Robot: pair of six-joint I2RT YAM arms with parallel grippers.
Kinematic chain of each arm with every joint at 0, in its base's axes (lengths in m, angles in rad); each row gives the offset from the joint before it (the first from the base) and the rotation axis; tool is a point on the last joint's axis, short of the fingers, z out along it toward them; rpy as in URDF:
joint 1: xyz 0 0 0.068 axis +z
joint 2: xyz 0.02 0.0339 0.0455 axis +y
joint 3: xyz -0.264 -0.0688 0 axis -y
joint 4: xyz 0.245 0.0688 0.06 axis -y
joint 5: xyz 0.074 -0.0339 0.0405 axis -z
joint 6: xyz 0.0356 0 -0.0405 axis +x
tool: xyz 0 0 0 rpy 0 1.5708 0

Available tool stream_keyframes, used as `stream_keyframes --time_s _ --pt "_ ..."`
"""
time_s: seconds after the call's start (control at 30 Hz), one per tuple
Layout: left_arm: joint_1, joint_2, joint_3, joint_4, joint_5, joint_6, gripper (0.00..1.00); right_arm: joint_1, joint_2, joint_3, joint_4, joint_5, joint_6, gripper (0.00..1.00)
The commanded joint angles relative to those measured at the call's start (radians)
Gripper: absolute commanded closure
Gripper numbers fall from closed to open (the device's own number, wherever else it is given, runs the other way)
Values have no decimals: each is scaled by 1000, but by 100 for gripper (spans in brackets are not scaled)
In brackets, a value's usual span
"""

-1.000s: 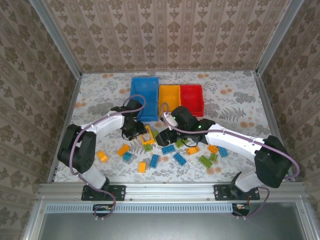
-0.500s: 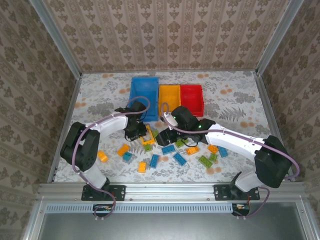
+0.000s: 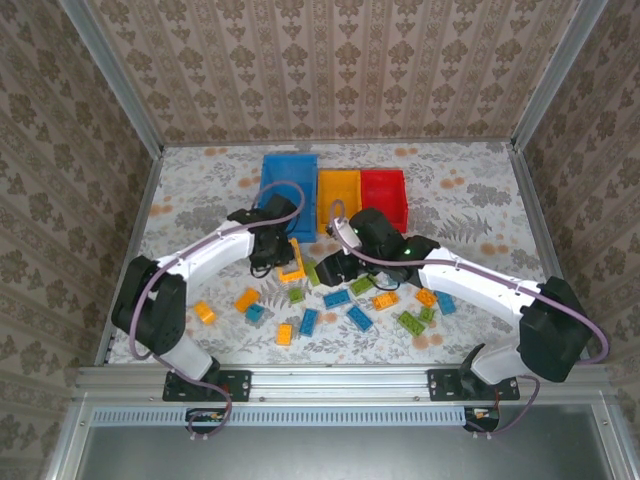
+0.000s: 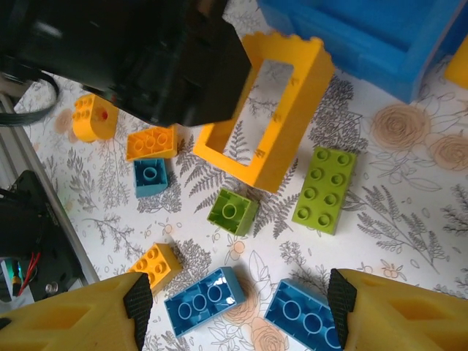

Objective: Sort the legos into containers by color

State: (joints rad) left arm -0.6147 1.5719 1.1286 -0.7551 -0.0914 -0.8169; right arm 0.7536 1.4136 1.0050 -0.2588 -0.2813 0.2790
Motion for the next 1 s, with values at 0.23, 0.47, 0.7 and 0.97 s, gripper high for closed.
stream_keyframes --time_s 0.23,0.47,0.7,0.97 --pt "33 43 307 -148 -114 210 86 -11 -81 26 101 163 24 31" --pt "132 277 568 -146 -70 397 85 -10 -30 117 152 274 11 27" --pt "209 523 804 -137 -12 490 85 -11 70 213 140 313 -6 27" --pt "227 711 967 -100 81 493 85 -10 111 242 154 344 -18 26"
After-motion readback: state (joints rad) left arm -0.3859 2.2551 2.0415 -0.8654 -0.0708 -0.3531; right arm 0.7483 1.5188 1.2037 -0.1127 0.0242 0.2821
